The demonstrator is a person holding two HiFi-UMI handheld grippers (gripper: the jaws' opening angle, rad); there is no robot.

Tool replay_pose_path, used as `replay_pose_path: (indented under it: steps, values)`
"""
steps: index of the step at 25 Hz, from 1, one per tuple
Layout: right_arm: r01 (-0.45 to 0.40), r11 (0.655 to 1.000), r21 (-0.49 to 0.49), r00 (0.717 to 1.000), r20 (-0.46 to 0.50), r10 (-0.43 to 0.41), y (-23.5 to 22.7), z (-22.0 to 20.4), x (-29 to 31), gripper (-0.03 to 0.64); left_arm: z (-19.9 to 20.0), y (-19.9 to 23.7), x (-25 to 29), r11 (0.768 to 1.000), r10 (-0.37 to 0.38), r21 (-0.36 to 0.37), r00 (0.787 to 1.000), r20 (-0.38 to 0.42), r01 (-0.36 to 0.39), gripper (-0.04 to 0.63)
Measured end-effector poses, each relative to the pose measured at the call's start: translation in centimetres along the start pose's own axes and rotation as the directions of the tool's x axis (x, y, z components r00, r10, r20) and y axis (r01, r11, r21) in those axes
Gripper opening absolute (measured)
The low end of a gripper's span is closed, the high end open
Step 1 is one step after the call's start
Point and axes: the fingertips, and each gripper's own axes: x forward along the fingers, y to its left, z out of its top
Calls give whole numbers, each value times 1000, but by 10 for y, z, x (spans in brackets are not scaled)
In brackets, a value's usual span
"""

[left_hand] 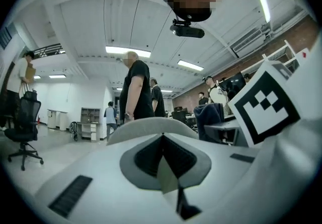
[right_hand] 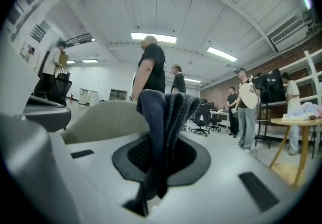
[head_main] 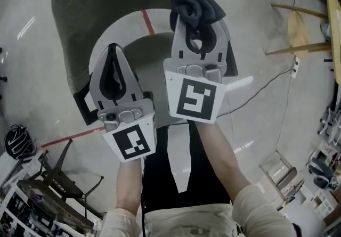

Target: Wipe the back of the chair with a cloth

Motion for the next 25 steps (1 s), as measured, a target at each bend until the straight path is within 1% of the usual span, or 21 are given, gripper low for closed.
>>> replay_pose_path:
  steps: [2,4,6,8,12,15,17,19,20,22,23,25]
  values:
    - [-72,997,8,997,37,72,14,33,6,54,27,10,-2,999,52,11,999,14,-52,14]
    - [-155,988,24,986,69,153,32,71,4,54,61,26,-11,995,99,25,995,30,-100,14]
    - [-240,970,44,967,95,236,52,112,-7,54,98,42,-25,990,139,32,989,45,-141,14]
    - [-308,950,51,947,111,301,65,152,-27,54,134,52,-41,984,175,23,983,53,-177,14]
    - [-404,914,39,910,116,397,73,221,-74,54,210,56,-73,974,224,6,969,102,-226,14]
    - [-442,896,34,893,117,435,71,264,-110,54,264,47,-97,974,224,-8,964,144,-225,14]
    - [-456,890,18,886,108,452,62,282,-134,54,289,32,-113,979,200,14,968,153,-205,14]
    - [-469,883,9,878,111,466,50,292,-150,54,306,19,-123,982,178,40,972,153,-186,14]
    - [-480,877,19,872,115,475,45,296,-155,54,314,15,-127,983,173,36,972,159,-181,14]
    - [-499,866,24,860,136,492,38,303,-164,54,329,12,-135,984,176,-4,966,190,-178,14]
    - [-501,865,11,857,147,494,34,304,-169,54,334,11,-139,984,177,-20,963,202,-177,14]
    - [-497,868,-8,857,150,492,26,298,-177,54,335,7,-143,985,171,-29,963,208,-169,14]
